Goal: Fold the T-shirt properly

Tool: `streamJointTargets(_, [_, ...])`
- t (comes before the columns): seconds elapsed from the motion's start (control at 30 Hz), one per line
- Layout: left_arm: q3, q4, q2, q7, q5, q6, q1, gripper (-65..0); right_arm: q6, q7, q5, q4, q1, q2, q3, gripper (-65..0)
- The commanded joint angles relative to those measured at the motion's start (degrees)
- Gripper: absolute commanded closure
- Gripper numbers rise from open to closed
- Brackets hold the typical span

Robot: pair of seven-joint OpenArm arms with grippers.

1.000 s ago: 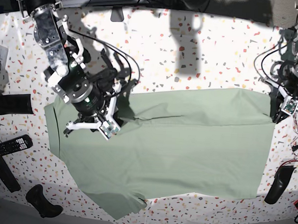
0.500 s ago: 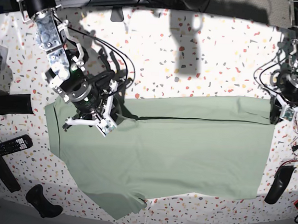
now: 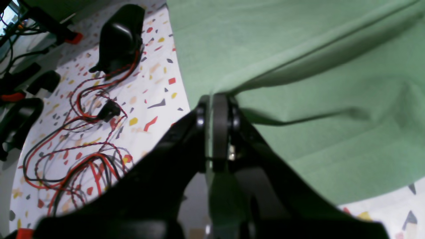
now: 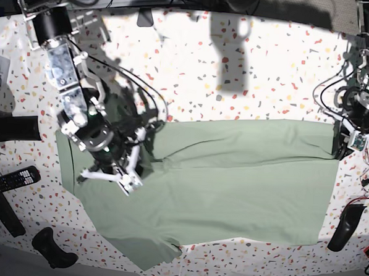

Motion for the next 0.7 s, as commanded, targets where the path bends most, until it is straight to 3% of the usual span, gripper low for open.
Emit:
streamJointTargets(0.0, [-0.5,0.9,-1.2,-1.6,-0.7,0.3,-1.3,-3.4,-0.4,1.2,0.0,0.9,1.4,-0.3,0.3,0.0])
streamJointTargets(0.27, [-0.5,0.9,-1.2,-1.6,-0.7,0.3,-1.3,-5.8,-0.3,1.0,0.0,0.8,1.4,-3.5,0.3,0.0])
streamJointTargets(0.33, [-0.5,0.9,-1.2,-1.6,-0.4,0.7,-1.4,-11.0,-0.3,0.9,0.0,0.9,1.4,-3.4,0.3,0.0])
streamJointTargets(0.47, [-0.5,0.9,-1.2,-1.5,0.4,6.2,-1.5,-27.3,-0.3,0.8,0.0,0.9,1.4,-3.4,0.3,0.0])
streamJointTargets(0.53, [-0.5,0.9,-1.3,-1.5,0.3,7.5,-1.5,-31.0,-0.3,0.8,0.0,0.9,1.4,-3.4,0.3,0.0])
streamJointTargets(0.6, [-0.5,0.9,-1.2,-1.5,-1.0,6.9,-1.3,-30.9,-0.3,0.8,0.0,0.9,1.4,-3.4,0.3,0.0])
streamJointTargets(0.67, [-0.5,0.9,-1.2,-1.6,-4.4,2.8,-1.0,-30.9,-0.2,0.7,0.0,0.9,1.4,-3.4,0.3,0.0])
